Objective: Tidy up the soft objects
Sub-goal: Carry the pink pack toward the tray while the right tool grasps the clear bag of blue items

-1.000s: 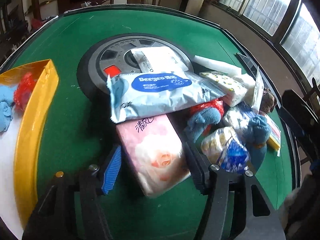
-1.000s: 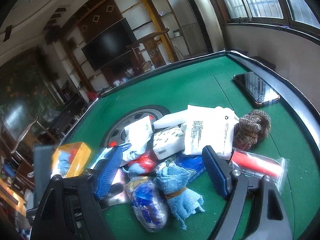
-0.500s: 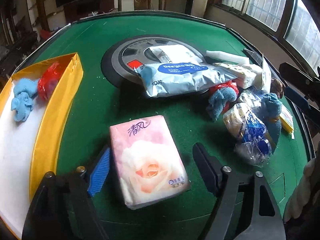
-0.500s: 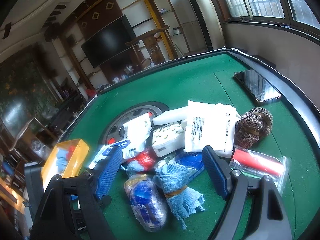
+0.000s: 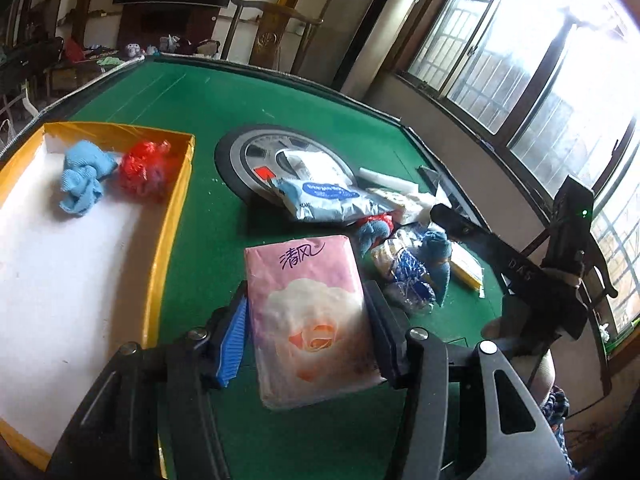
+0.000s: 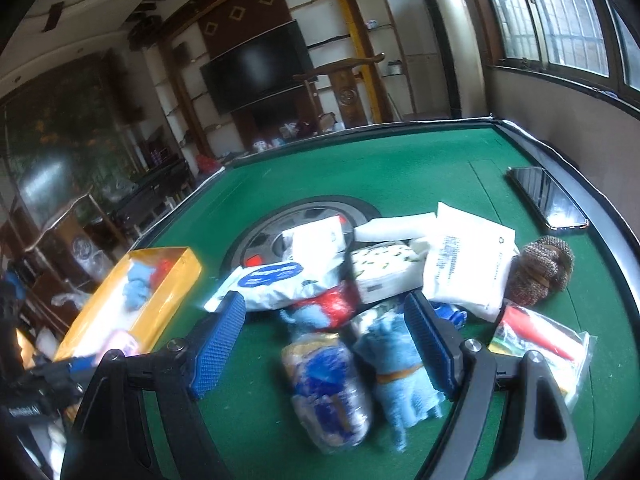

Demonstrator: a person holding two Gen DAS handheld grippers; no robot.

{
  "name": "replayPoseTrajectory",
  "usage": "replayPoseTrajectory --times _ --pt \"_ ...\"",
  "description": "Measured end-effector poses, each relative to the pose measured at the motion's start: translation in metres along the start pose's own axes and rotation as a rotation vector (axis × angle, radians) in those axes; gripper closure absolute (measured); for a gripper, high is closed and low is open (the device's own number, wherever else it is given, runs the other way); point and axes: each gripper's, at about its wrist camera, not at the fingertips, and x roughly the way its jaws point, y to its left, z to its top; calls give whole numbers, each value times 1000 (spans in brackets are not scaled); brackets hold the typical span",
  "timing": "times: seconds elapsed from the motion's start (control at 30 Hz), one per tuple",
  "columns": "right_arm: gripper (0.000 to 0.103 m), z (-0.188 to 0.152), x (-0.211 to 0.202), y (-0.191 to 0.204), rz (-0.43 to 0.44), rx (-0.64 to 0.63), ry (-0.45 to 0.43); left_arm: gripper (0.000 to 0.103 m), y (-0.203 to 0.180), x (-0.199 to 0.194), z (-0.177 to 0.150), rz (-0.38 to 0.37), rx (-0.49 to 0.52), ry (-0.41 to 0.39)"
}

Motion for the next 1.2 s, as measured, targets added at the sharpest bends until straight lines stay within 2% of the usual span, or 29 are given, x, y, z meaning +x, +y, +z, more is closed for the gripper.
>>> replayPoseTrajectory --times 0.1,0.23,0.37,0.53,0.57,0.63,0.67,0.7,0.87,0.97,1.2 --pt "25 -6 -7 13 38 -19 37 51 10 -21 3 12 6 -37" --pt "25 -21 12 31 82 -80 194 51 35 -35 0 23 -28 -50" --pt "26 -29 39 38 -42 -173 273 51 62 -35 -5 25 -97 -44" --pt "26 -34 54 37 -148 -232 294 51 86 -51 -9 50 -138 -66" --pt "28 -35 54 38 -161 -237 293 51 91 -54 -10 58 -148 -71" --pt "49 -35 51 37 -205 -246 284 51 101 -57 -11 69 -168 -77" --pt "55 -35 50 36 -213 -244 282 51 105 -58 -12 74 -178 -80" --pt "64 -34 48 34 -225 -242 280 51 108 -60 -12 78 -187 -82" --pt "77 -30 35 27 -206 -213 276 51 126 -67 -14 93 -209 -99" --pt "94 -24 22 25 -141 -154 259 51 134 -72 -15 104 -220 -108" --pt "95 -14 3 40 -26 -97 221 51 155 -72 -17 114 -263 -106"
